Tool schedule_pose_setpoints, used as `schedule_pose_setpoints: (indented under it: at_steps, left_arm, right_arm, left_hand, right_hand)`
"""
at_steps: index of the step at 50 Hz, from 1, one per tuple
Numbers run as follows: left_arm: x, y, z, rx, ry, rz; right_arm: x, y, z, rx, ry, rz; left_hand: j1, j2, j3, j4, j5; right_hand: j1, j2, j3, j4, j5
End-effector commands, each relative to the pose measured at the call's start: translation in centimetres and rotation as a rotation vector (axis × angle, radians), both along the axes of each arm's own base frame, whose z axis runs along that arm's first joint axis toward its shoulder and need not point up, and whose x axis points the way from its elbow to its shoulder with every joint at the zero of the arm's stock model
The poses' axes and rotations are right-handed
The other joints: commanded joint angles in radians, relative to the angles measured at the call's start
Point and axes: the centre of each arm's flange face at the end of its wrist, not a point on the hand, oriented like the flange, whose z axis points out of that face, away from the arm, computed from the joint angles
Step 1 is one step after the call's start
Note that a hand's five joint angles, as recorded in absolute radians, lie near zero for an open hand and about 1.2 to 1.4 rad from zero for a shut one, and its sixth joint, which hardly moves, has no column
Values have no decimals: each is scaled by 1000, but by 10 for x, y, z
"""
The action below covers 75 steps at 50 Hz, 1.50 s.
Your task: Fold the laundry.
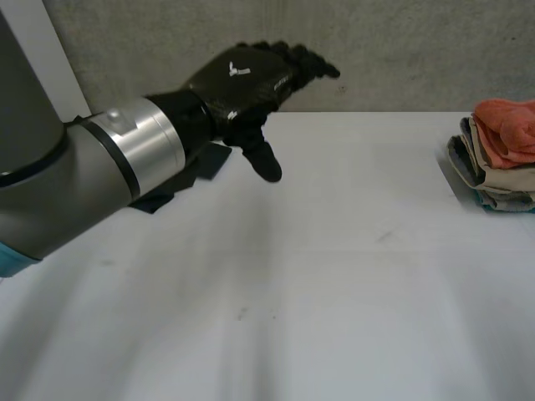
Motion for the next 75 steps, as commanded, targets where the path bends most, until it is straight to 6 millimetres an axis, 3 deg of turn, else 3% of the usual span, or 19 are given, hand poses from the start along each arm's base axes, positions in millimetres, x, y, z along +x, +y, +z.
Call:
schedule_pose_setpoints:
  at_steps: [1, 5, 10, 15, 20, 21, 28, 32, 43, 46, 47, 50, 54, 55, 57, 61, 65, 71, 75]
  left_arm:
    - [11, -3, 34, -82, 112, 36]
    - [51, -43, 55, -163, 186, 286]
    - [100, -93, 54, -202, 189, 538]
    - [151, -160, 6, -170, 49, 714]
    - [179, -207, -58, -160, -176, 776]
    - [185, -221, -84, -159, -255, 771]
    - [193, -260, -179, -185, -472, 686]
    - [205, -282, -212, -217, -469, 681]
    - [202, -310, -258, -292, -428, 597]
    - [196, -310, -259, -300, -422, 580]
    - [193, -309, -259, -301, -424, 582]
    - [179, -303, -257, -303, -429, 582]
    - [161, -293, -187, -396, -390, 693]
    - [156, -284, -157, -449, -351, 732]
    - [148, -273, -136, -486, -304, 731]
    - [103, -217, -82, -504, -97, 631]
    - [74, -163, -52, -417, 47, 510]
    - [39, -87, -41, -275, 153, 338]
    - [9, -36, -58, -171, 162, 189]
  right_arm:
    - [130, 19, 29, -292, 15, 346]
    - [194, 44, 12, -317, 9, 559]
    - [262, 85, -23, -225, -12, 803]
    - [291, 110, -79, -24, -42, 896]
    - [289, 119, -113, 126, -63, 895]
    - [289, 122, -118, 145, -65, 896]
    - [281, 135, -148, 249, -34, 880]
    - [275, 138, -159, 289, -28, 861]
    - [254, 143, -183, 378, -49, 802]
    - [249, 141, -187, 391, -55, 783]
    - [247, 141, -187, 392, -55, 778]
    - [244, 140, -189, 399, -58, 766]
    - [243, 139, -189, 401, -61, 760]
    - [242, 139, -189, 399, -61, 757]
    - [241, 138, -188, 397, -61, 752]
    - [241, 138, -185, 389, -60, 749]
    - [240, 138, -180, 376, -59, 748]
    - [234, 134, -175, 361, -69, 727]
    - [231, 132, -174, 354, -72, 717]
  left_hand:
    - [39, 24, 20, 30, 5]
    - [48, 32, 29, 39, 14]
    - [51, 35, 32, 42, 17]
    - [51, 35, 32, 42, 17]
    - [48, 33, 29, 39, 14]
    - [48, 33, 29, 39, 14]
    - [24, 9, 6, 15, -10]
    - [27, 12, 9, 18, -7]
    - [261, 246, 243, 252, 228]
    - [627, 612, 609, 618, 593]
    - [1120, 1105, 1102, 1111, 1086]
    - [1204, 1189, 1185, 1195, 1170]
    - [1204, 1189, 1185, 1195, 1170]
    - [1204, 1189, 1185, 1195, 1170]
    - [1204, 1189, 1185, 1195, 1170]
    - [1204, 1189, 1185, 1195, 1170]
    - [1204, 1189, 1185, 1195, 1170]
    - [1204, 1189, 1185, 1195, 1170]
    - [1204, 1189, 1185, 1195, 1170]
  right_hand:
    - [-52, -35, -35, -36, -50]
    - [-52, -35, -35, -36, -50]
    - [-52, -35, -35, -36, -50]
    - [-52, -35, -35, -36, -50]
    - [-52, -35, -35, -36, -50]
    - [-52, -35, -35, -36, -50]
    - [-52, -35, -35, -36, -50]
    - [-52, -35, -35, -36, -50]
    - [-52, -35, -35, -36, -50]
    - [-52, -35, -35, -36, -50]
    - [-52, -35, -35, -36, -50]
    - [-52, -35, -35, -36, -50]
    - [-52, -35, -35, -36, -50]
    - [-52, -35, -35, -36, -50]
    - [-52, -35, -35, -36, -50]
    - [-52, -35, -35, -36, -50]
    - [-52, -35, -35, -36, -50]
    - [-52, -35, -35, -36, -50]
    - [-52, -35, -35, -36, -50]
